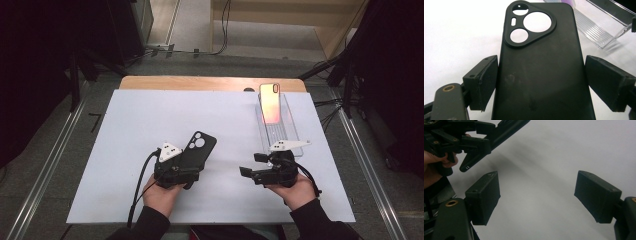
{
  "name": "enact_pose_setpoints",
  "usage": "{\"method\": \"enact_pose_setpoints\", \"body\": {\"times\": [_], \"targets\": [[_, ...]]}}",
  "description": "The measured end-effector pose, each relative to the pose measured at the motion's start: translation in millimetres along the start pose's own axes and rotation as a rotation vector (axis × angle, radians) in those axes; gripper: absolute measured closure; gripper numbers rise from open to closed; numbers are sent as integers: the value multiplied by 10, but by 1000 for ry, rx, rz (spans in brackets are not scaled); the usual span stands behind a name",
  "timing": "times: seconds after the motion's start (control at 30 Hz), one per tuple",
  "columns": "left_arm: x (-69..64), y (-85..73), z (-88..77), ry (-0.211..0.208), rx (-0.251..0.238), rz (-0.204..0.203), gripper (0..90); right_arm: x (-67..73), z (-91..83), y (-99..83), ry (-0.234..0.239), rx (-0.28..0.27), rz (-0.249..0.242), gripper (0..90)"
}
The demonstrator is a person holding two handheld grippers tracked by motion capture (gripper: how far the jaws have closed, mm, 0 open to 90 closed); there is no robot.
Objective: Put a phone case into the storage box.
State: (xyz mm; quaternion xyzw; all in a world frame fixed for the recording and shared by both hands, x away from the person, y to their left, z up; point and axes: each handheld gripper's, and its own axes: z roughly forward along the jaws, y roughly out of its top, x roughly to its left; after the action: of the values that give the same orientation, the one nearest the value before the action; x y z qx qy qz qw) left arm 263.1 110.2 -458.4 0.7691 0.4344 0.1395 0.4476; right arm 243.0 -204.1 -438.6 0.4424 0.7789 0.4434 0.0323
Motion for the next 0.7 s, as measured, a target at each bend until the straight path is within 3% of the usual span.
{"method": "enact_pose_setpoints", "body": {"times": [0.13,0.47,0.7], "targets": [[-41,-38,45,2,-12,6,144,38,13,23,0,-13,7,186],[-114,-140,96,27,-100,14,144,118,82,101,-9,-36,27,190],[-143,-166,116,14,-144,7,144,153,150,153,-16,-45,37,190]]}}
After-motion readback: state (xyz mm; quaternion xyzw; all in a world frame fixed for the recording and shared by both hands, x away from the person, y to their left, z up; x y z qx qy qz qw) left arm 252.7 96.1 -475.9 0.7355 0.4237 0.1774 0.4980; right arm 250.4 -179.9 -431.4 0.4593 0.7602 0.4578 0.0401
